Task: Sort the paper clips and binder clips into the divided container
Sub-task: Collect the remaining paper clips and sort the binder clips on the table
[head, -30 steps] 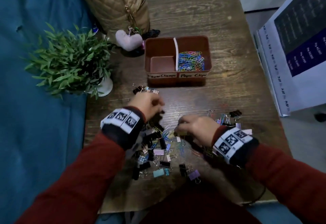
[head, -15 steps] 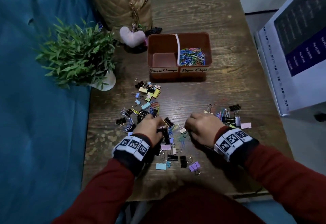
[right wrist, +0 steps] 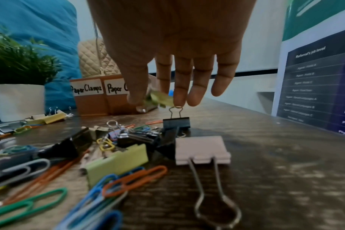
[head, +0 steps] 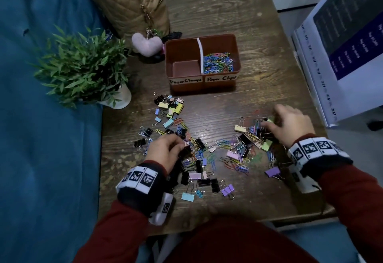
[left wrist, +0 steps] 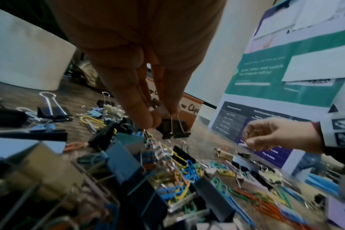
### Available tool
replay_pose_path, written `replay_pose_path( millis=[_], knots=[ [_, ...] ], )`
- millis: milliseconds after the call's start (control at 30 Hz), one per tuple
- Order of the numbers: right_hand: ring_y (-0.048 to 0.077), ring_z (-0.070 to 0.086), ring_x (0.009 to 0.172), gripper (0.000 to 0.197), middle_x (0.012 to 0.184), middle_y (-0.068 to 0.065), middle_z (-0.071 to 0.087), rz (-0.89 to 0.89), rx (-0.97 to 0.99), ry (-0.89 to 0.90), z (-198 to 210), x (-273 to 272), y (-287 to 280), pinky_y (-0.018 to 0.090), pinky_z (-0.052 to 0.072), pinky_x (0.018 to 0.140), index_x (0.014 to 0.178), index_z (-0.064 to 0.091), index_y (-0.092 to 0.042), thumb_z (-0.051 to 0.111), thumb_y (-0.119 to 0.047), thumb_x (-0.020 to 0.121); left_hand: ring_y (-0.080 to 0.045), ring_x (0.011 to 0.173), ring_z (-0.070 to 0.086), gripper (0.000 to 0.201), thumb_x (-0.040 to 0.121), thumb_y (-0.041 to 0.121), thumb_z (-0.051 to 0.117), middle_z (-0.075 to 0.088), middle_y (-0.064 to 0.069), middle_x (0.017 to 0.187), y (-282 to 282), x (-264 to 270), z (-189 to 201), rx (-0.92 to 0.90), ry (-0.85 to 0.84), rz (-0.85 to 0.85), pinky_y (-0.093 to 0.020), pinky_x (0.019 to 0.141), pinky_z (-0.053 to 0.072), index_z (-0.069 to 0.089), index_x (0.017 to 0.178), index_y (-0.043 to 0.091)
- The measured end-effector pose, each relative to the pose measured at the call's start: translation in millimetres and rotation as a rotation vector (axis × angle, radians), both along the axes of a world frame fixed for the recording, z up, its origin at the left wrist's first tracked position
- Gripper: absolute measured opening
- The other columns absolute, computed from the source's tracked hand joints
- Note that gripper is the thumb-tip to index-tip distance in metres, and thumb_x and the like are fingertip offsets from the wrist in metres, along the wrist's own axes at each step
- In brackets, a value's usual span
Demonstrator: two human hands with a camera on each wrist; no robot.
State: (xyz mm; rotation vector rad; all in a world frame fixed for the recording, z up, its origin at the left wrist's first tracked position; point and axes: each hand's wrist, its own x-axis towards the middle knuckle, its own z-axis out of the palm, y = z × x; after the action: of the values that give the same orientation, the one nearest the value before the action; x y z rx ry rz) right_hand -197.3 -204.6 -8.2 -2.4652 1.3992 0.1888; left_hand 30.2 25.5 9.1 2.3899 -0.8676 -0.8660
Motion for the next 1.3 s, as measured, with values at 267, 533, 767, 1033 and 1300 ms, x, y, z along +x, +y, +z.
replay_pose_path(
  millis=[267, 533, 767, 1033, 1300],
  knots=[
    [0.020, 0.060, 0.100, 0.022, 0.102, -0.001, 0.066, 0.386, 0.197, -0.223, 3, 56, 62, 0.031, 0.043, 0.092, 0.103, 0.062, -0.021, 0.066, -0.027, 0.083, -0.005, 0.079, 0.055, 0.013, 0.095, 0.015, 0.051, 0.058, 0.013, 0.089, 7, 21, 4, -0.070, 0.084, 0.190, -0.022, 0.064, 0.045, 0.059, 0.093, 0.025],
    [0.014, 0.064, 0.070, 0.047, 0.098, -0.002, 0.069, 0.182, 0.718, -0.516, 12, 121, 116, 0.035, 0.058, 0.074, 0.110, 0.057, -0.039, 0.078, -0.025, 0.072, -0.013, 0.080, 0.061, 0.023, 0.089, 0.005, 0.059, 0.063, 0.004, 0.085, 0, 5, 3, -0.216, 0.267, 0.194, -0.030, 0.072, 0.054, 0.059, 0.085, 0.028],
    [0.015, 0.063, 0.076, 0.043, 0.087, 0.000, 0.065, -0.076, 0.703, -0.556, 7, 99, 89, 0.033, 0.054, 0.077, 0.107, 0.060, -0.025, 0.081, -0.020, 0.069, -0.009, 0.077, 0.062, 0.015, 0.093, 0.013, 0.054, 0.065, 0.006, 0.088, -38, 4, 3, -0.192, 0.148, 0.144, -0.025, 0.062, 0.050, 0.061, 0.087, 0.025],
    [0.020, 0.062, 0.074, 0.014, 0.077, 0.001, 0.067, -0.395, 0.287, -0.457, -14, 8, 37, 0.034, 0.052, 0.078, 0.079, 0.065, -0.026, 0.073, -0.015, 0.076, -0.011, 0.076, 0.061, 0.010, 0.089, 0.017, 0.056, 0.066, 0.009, 0.082, -128, -16, -4, -0.152, 0.034, -0.104, -0.022, 0.070, 0.047, 0.062, 0.087, 0.025],
    [0.026, 0.056, 0.104, 0.015, 0.109, 0.004, 0.067, -0.107, 0.022, -0.051, -6, 7, 16, 0.036, 0.041, 0.088, 0.100, 0.064, -0.020, 0.057, -0.028, 0.089, -0.020, 0.112, 0.051, 0.020, 0.092, 0.018, 0.056, 0.052, -0.004, 0.124, -137, -31, -16, -0.074, -0.082, -0.340, -0.022, 0.092, 0.038, 0.063, 0.111, 0.022]
  ],
)
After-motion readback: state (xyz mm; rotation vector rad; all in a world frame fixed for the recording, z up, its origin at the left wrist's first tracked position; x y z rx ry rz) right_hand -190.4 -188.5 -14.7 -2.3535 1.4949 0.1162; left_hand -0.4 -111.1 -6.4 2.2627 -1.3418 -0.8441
